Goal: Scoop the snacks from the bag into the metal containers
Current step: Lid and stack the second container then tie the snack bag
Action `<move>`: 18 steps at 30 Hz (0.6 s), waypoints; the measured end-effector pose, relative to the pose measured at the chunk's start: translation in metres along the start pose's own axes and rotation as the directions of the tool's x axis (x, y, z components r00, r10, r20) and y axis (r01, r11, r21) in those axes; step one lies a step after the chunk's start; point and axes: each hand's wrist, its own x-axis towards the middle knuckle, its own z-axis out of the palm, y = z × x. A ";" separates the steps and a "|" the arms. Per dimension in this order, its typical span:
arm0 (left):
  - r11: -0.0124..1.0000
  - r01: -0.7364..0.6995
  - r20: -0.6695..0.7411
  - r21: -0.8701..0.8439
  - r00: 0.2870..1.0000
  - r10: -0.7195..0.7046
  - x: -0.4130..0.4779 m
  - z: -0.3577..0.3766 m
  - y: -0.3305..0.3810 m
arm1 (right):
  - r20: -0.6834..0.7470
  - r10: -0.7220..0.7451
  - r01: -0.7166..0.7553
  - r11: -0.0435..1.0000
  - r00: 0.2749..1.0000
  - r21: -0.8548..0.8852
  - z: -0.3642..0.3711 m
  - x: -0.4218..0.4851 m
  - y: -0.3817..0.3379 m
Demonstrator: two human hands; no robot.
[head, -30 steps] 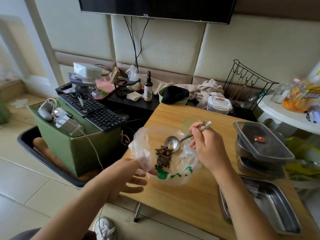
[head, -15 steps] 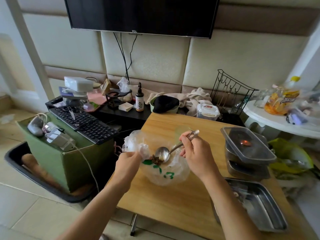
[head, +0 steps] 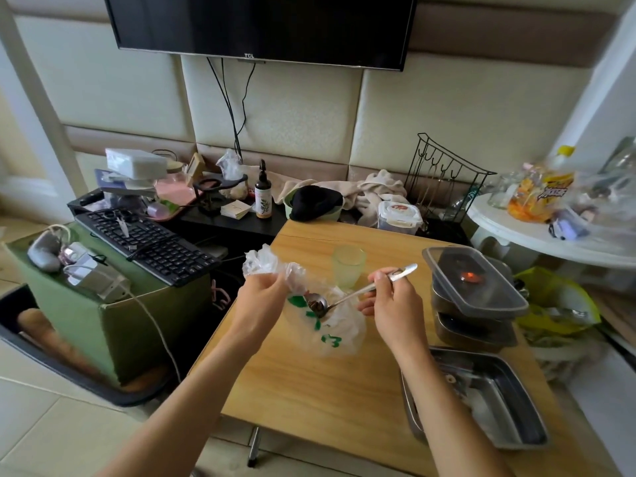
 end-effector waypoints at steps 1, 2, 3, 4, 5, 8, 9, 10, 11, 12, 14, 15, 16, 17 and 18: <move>0.998 0.021 -0.020 0.051 1.000 -0.020 -0.001 -0.003 -0.002 | -0.006 0.018 -0.018 1.000 1.000 0.002 -0.001 0.001 0.002; 0.992 0.044 -0.049 0.116 0.998 -0.039 -0.002 -0.006 -0.004 | -0.009 0.033 -0.033 0.999 0.999 0.005 -0.002 0.002 0.003; 0.981 0.065 -0.084 0.183 0.995 -0.050 -0.004 -0.010 -0.005 | -0.010 0.044 -0.044 0.999 0.999 0.005 -0.002 0.003 0.003; 0.968 0.077 -0.118 0.239 0.992 -0.050 -0.006 -0.015 -0.005 | -0.009 0.051 -0.051 0.999 0.999 0.004 -0.003 0.003 0.003; 0.957 0.078 -0.152 0.281 0.988 -0.036 -0.009 -0.021 -0.005 | -0.008 0.053 -0.053 0.999 0.999 0.002 -0.003 0.004 0.002; 0.934 0.001 -0.289 0.357 0.951 0.110 -0.011 -0.038 -0.013 | -0.011 0.042 -0.042 0.999 0.999 -0.007 -0.001 0.003 -0.001; 0.922 -0.026 -0.350 0.387 0.921 0.173 -0.012 -0.042 -0.015 | -0.014 0.035 -0.035 0.999 0.999 -0.018 0.000 0.003 -0.002; 0.917 -0.050 -0.406 0.396 0.886 0.223 -0.012 -0.044 -0.015 | -0.016 0.030 -0.031 0.999 0.999 -0.029 0.001 0.003 -0.003; 0.922 -0.088 -0.444 0.377 0.856 0.264 -0.014 -0.044 -0.011 | -0.015 0.027 -0.028 0.999 1.000 -0.035 0.001 0.002 -0.003; 0.928 -0.142 -0.460 0.344 0.836 0.299 -0.016 -0.043 -0.006 | -0.011 0.026 -0.026 0.999 1.000 -0.037 0.002 0.002 -0.003; 0.922 -0.259 -0.442 0.286 0.818 0.367 -0.018 -0.037 0.008 | -0.002 0.021 -0.021 0.999 1.000 -0.042 0.002 0.001 -0.004; 0.916 -0.304 -0.410 0.262 0.824 0.391 -0.017 -0.033 0.011 | 0.000 0.016 -0.016 0.999 1.000 -0.043 0.002 0.000 -0.004; 0.918 -0.321 -0.359 0.232 0.849 0.387 -0.014 -0.029 0.012 | 0.002 0.013 -0.013 0.999 1.000 -0.038 0.002 -0.001 -0.004; 0.934 -0.301 -0.287 0.194 0.893 0.347 -0.011 -0.023 0.012 | 0.004 0.012 -0.012 1.000 1.000 -0.028 0.001 -0.002 -0.004; 0.954 -0.250 -0.202 0.164 0.938 0.281 -0.008 -0.016 0.010 | 0.009 0.013 -0.013 1.000 1.000 -0.016 0.001 -0.003 -0.004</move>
